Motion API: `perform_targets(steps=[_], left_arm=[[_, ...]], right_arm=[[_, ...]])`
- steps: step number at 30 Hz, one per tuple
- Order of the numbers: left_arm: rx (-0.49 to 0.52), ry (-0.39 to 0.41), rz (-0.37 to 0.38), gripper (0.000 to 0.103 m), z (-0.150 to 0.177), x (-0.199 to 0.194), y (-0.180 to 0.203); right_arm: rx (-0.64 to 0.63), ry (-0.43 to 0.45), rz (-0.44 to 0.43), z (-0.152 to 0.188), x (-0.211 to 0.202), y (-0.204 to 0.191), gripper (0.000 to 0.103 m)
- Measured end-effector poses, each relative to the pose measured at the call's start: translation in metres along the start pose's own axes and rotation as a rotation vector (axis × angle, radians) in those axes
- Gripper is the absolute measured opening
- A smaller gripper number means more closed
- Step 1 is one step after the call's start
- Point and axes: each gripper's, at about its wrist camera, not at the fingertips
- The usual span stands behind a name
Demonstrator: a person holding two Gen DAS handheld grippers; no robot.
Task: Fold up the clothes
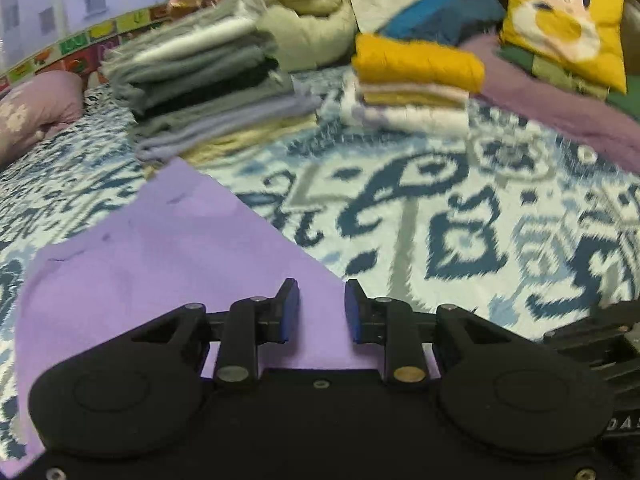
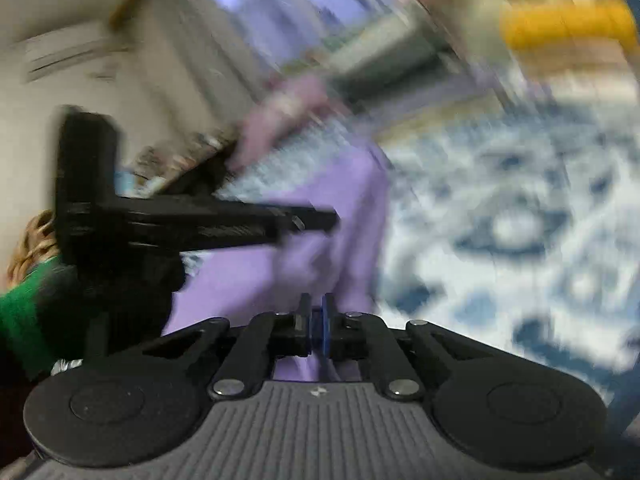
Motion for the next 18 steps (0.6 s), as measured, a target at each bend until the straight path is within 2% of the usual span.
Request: perform_targets(steps=[8,15,16,17,18], left_arm=[[0.005,-0.038,-0.013,0.023,0.008,0.023,0.006],[-0.084,-0.017,-0.028,0.024,0.01,0.016,0.004],[-0.1,-0.008,-0.025,0.032,0.009,0.008,0.003],[-0.122,0.004,-0.017,0.054,0.009,-0.003,0.002],[-0.159,0.029,-0.012,0.066,0.013,-0.017,-0.001]], right_arm=[[-0.059,-0.054,0.042,0.0,0.033,-0.003,0.006],[-0.165,-0.048,0.088,0.009,0.029,-0.019,0.006],[-0.153,-0.027,0.081,0.008,0.024,-0.021,0.006],[-0.142,-0.007,0.073,0.007,0.018,-0.022,0.01],[-0.131,0.013,0.066,0.006,0.013,-0.023,0.012]])
Point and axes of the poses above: each gripper's, at about its wrist camera, not at the fingertips, and x roughly the way its jaws point, y to its right, z to its underside, and after that the axes turned 2 degrees about -z, right-handed
